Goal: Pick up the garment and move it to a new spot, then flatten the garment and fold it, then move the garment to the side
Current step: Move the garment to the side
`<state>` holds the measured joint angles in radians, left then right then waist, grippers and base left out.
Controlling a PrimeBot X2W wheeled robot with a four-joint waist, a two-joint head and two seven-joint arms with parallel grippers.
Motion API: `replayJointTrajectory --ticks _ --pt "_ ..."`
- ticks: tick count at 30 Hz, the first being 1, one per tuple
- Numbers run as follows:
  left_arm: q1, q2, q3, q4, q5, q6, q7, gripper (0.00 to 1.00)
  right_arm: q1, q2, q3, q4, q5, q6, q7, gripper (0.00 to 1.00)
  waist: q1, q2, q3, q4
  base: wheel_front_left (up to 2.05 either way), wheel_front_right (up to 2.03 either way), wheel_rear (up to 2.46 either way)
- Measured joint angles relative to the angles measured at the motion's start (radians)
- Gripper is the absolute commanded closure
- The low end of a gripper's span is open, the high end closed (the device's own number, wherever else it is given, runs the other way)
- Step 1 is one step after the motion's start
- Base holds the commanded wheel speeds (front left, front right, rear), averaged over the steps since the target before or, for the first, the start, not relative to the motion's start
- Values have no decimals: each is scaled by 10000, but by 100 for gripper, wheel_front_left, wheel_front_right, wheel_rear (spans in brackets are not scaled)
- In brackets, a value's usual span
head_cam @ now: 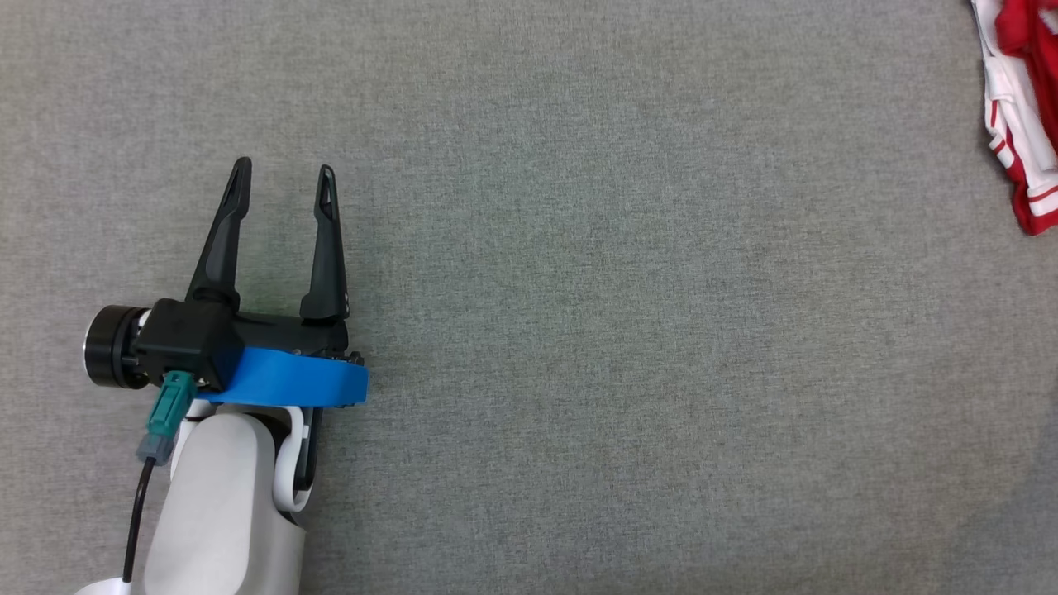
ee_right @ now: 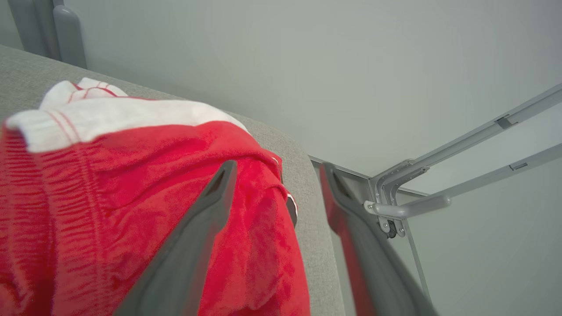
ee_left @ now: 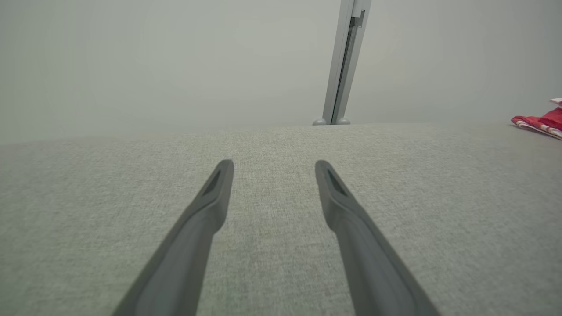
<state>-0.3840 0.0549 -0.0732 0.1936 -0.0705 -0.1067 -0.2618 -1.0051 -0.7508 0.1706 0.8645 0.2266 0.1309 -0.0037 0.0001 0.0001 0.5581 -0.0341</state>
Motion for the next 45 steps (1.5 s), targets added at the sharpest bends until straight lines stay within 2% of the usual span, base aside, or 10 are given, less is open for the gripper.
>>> replayJointTrajectory --ticks 7,13,18,21,30,38,39,45 --pt "184 -10 201 115 -82 4 0 0 -163 535 -180 376 -675 0 -1041 0 0 0 -539 56 0 0 0" --pt "692 -19 357 222 -128 23 0 0 72 1544 -159 286 -836 0 -2090 0 -1 0 -1415 74 0 0 0" --pt "1240 -23 566 265 -192 88 0 0 930 2571 -159 -163 -610 0 -2474 0 -2 0 -2232 116 0 0 0" --pt "1666 -23 650 282 -255 98 0 0 1761 3287 -71 -886 -525 0 -2562 0 -3 0 -2810 168 0 0 0" --pt "2419 -29 752 328 -332 178 0 0 3986 4380 -209 -3070 -383 0 -2577 0 -2 0 -3685 274 0 0 0" --pt "2813 -35 819 414 -351 190 0 0 6342 5315 -1012 -4543 -387 0 -2577 0 -3 0 -4314 316 0 0 0" --pt "2829 -35 861 405 -351 192 -2 0 6827 5603 -1258 -4943 -464 -2 -2573 0 -3 0 -4413 333 0 0 0" --pt "3027 -35 901 412 -330 188 0 0 8067 6414 -1810 -6172 -911 -2 -2257 0 -2 0 -4634 382 0 0 0"
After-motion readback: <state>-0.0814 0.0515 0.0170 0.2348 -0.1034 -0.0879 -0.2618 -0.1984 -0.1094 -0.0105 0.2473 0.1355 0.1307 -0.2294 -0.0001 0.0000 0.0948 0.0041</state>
